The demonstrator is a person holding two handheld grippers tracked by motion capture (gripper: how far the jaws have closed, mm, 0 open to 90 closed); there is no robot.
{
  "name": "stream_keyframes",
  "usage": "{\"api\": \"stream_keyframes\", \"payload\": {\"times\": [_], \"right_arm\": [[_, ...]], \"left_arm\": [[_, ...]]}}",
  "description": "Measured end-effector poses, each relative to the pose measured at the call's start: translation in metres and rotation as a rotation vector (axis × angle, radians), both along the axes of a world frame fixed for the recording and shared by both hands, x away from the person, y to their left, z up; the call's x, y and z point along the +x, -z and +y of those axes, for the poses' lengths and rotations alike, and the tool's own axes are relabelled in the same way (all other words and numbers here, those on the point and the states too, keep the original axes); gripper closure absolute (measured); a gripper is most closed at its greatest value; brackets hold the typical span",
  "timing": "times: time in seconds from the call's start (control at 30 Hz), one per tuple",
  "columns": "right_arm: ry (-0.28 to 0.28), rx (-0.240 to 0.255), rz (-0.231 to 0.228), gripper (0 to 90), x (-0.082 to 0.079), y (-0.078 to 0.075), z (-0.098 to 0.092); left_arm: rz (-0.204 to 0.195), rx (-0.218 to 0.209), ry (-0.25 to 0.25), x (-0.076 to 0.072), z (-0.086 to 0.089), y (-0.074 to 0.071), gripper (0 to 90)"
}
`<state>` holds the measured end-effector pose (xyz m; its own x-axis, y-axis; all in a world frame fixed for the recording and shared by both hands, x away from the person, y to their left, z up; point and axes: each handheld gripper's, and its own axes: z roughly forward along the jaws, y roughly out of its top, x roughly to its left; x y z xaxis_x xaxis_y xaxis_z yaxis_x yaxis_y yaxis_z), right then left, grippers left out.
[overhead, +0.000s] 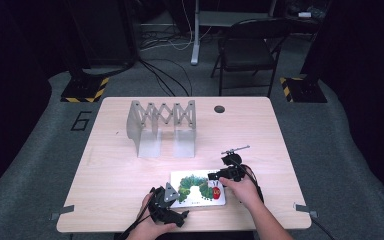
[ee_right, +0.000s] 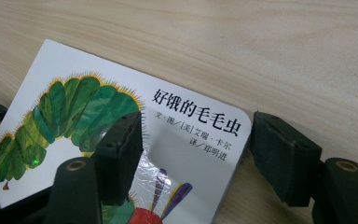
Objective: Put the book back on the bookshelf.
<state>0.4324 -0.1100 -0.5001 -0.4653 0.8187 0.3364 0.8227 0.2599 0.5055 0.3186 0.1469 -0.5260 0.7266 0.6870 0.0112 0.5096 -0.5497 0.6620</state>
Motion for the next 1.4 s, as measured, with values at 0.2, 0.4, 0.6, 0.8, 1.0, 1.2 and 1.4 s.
{"api": "stream_keyframes", "payload": {"times": [0.2,0.4,0.6,0.8,1.0,1.2,1.4], "right_arm": [[-0.003,0.000,-0.006,35.1,-0.002,-0.003,-0.001],[-0.003,0.005,-0.028,35.5,-0.004,-0.009,-0.001],[-0.011,-0.012,-0.042,35.4,-0.007,-0.012,0.000],[-0.003,-0.009,-0.047,35.4,-0.009,-0.017,0.001],[-0.005,-0.003,-0.052,35.4,-0.009,-0.018,0.001],[0.008,0.004,-0.043,33.9,-0.010,-0.022,0.002],[0.006,0.003,-0.040,34.0,-0.009,-0.024,0.002]], "left_arm": [[-0.013,-0.009,-0.008,0.000,0.000,0.001,0.4],[-0.014,-0.021,-0.019,-0.001,-0.001,0.002,0.4],[-0.017,-0.028,-0.030,0.000,-0.001,0.002,0.4],[-0.011,-0.027,-0.035,0.000,-0.001,0.002,0.2],[-0.028,-0.027,-0.063,0.000,-0.002,0.003,0.0],[-0.021,-0.028,-0.070,0.000,-0.003,0.003,0.0],[-0.034,-0.028,-0.088,0.000,-0.004,0.003,0.0]]}}
